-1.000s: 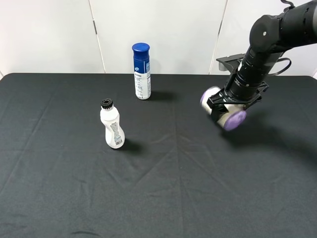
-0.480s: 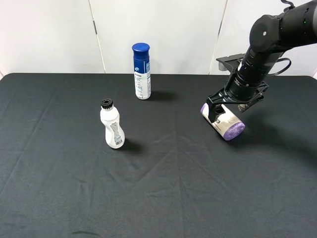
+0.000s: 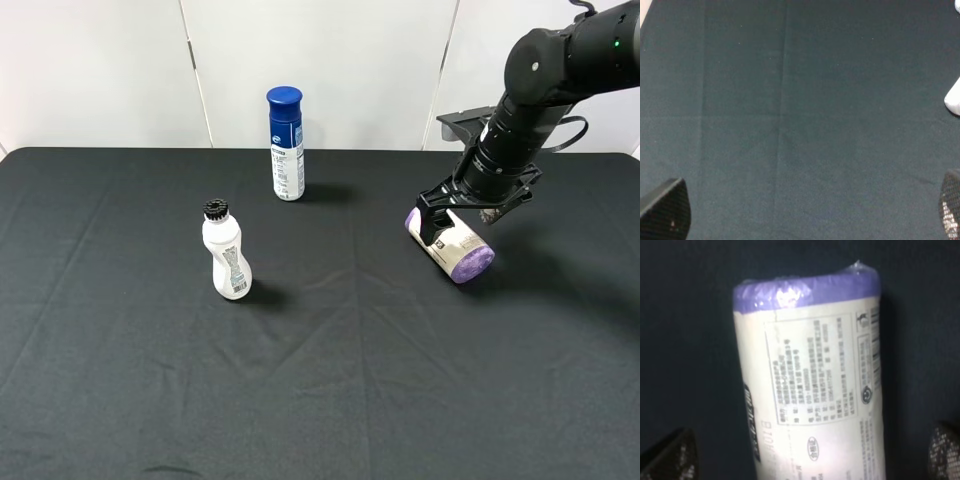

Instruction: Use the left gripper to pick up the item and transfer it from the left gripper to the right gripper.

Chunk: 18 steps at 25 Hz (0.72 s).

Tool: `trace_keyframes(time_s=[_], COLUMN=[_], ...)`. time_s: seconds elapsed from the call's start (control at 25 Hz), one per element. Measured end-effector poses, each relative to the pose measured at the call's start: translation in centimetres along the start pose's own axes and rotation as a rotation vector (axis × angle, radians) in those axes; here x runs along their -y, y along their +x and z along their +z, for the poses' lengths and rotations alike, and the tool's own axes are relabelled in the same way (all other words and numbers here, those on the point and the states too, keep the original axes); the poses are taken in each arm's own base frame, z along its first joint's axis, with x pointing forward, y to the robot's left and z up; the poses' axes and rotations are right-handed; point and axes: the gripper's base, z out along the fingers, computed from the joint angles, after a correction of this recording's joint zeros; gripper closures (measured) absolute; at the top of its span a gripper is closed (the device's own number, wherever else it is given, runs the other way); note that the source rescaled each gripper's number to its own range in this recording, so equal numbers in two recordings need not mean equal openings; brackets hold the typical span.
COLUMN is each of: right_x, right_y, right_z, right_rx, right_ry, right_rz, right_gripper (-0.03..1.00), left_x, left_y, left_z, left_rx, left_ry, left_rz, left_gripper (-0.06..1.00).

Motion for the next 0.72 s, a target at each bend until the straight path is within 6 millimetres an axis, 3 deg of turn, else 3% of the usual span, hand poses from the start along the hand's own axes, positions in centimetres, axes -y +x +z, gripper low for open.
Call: trace_keyframes(time_s=[0.12, 0.36, 0.72], right_x=[0.0, -0.3, -0.8], right_y=[-0.1, 0.5, 4.1], right_z=[-1.7, -7.0, -14.6], right_rx=[0.043, 0.132, 0.143], right_ry=[0.002, 0.003, -0.003], right_rz=[-0.001, -0.004, -0.013], right_gripper=[-0.03, -0.03, -0.03], left_x=[0.0, 0.0, 0.0], left_y=[0.0, 0.0, 0.0], left_z=[0.0, 0.0, 0.0], left_rx=[0.0, 0.0, 0.0], left_ry=[0.0, 0.0, 0.0], left_rz=[0.0, 0.0, 0.0], left_gripper=[-0.05, -0.05, -0.05])
